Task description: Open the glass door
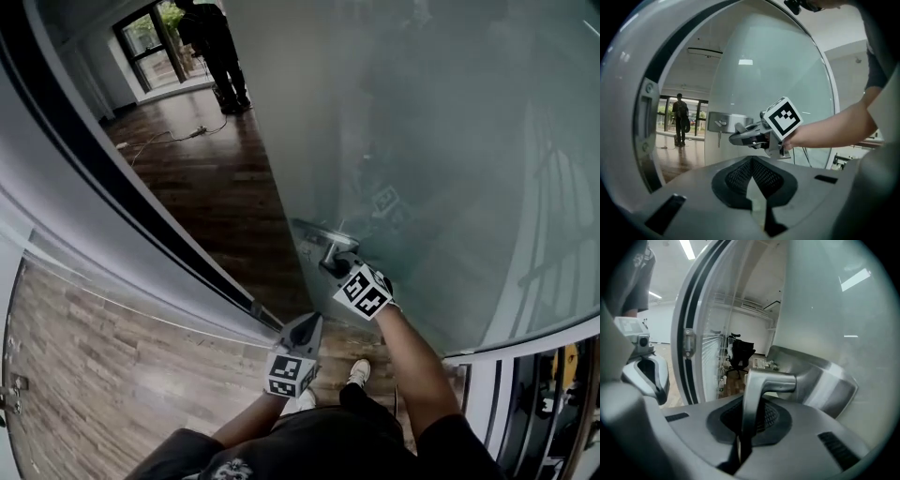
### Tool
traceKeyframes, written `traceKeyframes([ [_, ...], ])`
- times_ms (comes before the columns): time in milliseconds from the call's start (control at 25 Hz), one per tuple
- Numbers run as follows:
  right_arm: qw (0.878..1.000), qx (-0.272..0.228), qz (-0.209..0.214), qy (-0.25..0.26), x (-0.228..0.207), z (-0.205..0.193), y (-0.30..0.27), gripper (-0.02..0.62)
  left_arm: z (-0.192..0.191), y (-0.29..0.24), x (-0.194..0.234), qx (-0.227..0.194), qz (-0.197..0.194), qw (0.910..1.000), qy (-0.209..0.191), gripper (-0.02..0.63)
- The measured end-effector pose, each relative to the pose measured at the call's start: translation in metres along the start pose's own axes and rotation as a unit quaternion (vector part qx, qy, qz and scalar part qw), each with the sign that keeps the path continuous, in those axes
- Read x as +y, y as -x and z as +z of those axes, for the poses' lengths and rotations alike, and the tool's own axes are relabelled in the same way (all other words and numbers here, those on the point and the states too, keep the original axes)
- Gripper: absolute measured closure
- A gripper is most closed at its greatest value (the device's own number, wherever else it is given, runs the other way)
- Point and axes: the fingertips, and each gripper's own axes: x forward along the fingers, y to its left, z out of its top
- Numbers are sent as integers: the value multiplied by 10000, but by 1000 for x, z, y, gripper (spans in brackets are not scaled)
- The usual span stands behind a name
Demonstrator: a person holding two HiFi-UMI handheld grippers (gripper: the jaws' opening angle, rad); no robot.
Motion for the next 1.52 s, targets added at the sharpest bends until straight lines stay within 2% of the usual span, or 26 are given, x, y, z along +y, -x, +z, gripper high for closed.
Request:
traceKeyframes([
  [120,9999,13,-78,-135,-41,-1,-5,578,15,-35,1,85,186,9998,88,600],
  [440,9981,55,-379,-479,-151,-23,-18,579,49,-126,17,5,716,9974,-59,600],
  [600,9963,38,-533,-673,-210,-29,-31,579,74,-165,29,-124,823,9964,-136,600],
  [720,9941,83,-649,-864,-249,-47,-48,580,76,-195,40,-69,910,9958,-59,600],
  [840,9918,119,-735,-1039,-283,-71,-61,580,72,-225,43,57,849,9964,3,600],
  [1000,9883,156,-915,-1209,-340,-90,-55,580,82,-273,46,-176,654,9977,-89,600],
  [1160,9819,248,-1189,-1452,-399,-110,-38,580,98,-321,45,-199,394,9990,0,600],
  [1320,9753,269,-1481,-1618,-458,-122,-30,580,112,-375,57,-179,182,9996,-95,600],
  [1520,9668,284,-1803,-1789,-542,-145,-16,580,145,-447,62,-126,-142,9998,-11,600],
])
